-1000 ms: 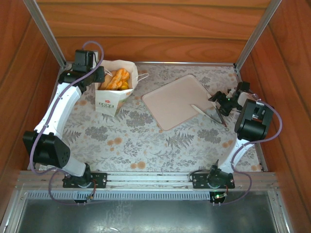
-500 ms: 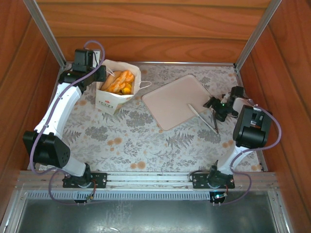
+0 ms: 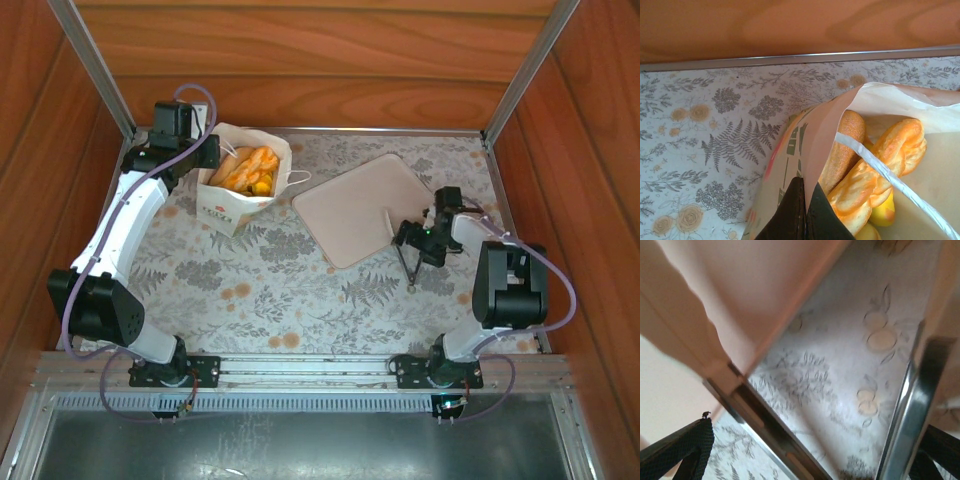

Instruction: Take the fake bread out of the paper bag

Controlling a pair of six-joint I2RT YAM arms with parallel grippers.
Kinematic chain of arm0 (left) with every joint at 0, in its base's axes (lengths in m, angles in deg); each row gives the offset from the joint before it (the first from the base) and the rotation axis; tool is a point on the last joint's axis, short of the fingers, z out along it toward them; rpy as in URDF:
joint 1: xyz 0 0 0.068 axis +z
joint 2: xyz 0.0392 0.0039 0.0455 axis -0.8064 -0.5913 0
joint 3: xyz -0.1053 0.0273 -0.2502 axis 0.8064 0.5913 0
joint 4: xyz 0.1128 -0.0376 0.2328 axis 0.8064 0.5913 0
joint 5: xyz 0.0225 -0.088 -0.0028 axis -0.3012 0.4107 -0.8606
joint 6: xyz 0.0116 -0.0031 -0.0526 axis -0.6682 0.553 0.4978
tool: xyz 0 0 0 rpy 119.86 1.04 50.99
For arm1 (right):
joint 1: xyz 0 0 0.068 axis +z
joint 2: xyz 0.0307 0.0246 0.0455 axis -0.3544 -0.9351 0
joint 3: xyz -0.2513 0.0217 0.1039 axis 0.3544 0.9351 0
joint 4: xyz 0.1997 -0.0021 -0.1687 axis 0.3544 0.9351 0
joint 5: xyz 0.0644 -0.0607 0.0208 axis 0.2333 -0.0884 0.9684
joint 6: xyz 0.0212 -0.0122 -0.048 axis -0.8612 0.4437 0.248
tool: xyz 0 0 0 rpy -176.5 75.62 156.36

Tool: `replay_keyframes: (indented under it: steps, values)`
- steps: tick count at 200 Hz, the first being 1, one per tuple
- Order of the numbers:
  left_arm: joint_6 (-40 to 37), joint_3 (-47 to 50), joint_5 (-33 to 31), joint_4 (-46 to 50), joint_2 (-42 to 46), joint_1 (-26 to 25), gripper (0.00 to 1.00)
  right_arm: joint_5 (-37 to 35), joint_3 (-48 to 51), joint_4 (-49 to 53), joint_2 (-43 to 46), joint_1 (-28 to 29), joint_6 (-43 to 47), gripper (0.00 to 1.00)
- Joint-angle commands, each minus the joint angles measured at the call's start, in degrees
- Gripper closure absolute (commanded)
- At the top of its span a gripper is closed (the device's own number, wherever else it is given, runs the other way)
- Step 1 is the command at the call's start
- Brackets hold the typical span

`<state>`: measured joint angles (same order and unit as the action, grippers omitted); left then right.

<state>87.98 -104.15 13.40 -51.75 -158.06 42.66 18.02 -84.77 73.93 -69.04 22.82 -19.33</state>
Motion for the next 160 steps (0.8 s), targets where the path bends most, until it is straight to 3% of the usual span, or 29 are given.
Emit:
replay_keyframes:
  steps: [1,35,104,129,160]
  values:
    - [0.78,-0.53,0.96,-4.58,2.06,0.37,1.00,-6.08,1.31,4.94,3.01,1.60,-1.78,0.00]
    - [0.87,-1.06,1.20,-4.63,2.38,0.41,1.00,-8.86,1.73,7.01,4.45,3.47,-2.77,0.00]
    - [1.74,0.13,1.82,-5.39,3.08,0.50,1.00,-10.72,-3.39,7.86,-2.54,6.91,-2.40,0.01]
    - [1.85,0.73,1.82,-5.75,3.59,0.46,1.00,-13.31,-5.50,8.91,-5.96,9.53,-2.45,0.09]
    - [2.18,1.31,1.68,-6.14,4.23,0.45,1.00,-14.01,-5.39,8.51,-4.92,12.68,-1.85,0.32]
